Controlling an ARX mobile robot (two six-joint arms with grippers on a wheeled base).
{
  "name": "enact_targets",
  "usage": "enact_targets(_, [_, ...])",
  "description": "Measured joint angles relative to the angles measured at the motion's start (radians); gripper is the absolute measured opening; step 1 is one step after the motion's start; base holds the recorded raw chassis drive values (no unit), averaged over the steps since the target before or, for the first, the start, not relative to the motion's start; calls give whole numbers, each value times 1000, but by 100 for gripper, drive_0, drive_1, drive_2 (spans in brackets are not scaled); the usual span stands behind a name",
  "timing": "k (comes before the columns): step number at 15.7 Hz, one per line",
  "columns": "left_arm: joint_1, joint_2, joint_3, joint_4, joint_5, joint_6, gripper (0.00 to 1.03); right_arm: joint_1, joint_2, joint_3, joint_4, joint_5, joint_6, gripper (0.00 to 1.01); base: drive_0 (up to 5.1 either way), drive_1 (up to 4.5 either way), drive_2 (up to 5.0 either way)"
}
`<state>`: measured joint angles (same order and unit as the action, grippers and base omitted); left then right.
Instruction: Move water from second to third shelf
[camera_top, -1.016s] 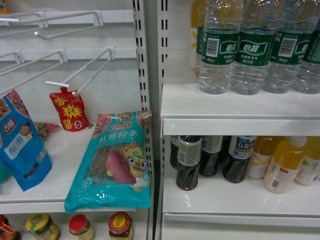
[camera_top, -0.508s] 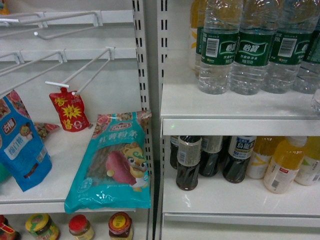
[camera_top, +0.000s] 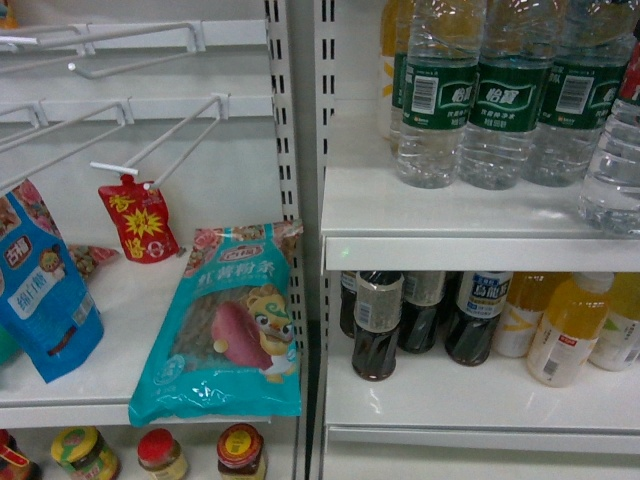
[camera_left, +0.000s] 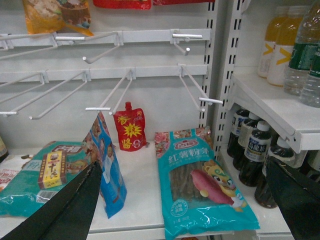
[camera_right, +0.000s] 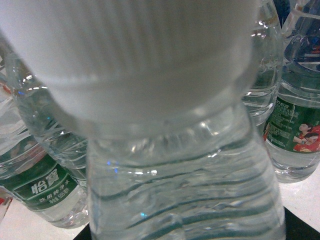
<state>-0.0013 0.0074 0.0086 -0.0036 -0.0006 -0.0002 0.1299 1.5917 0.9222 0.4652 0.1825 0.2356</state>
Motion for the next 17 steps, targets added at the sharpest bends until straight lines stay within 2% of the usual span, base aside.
enact_targets(8, [0,0,0,0,0,0,98,-32,91,96,-24,5,17,45,0,0,0])
enact_targets(10, [0,0,0,0,0,0,98,-25,126,138,-31,10,19,45,0,0,0])
enact_targets(17, [0,0,0,0,0,0,98,-25,128,139,-31,16,18,45,0,0,0])
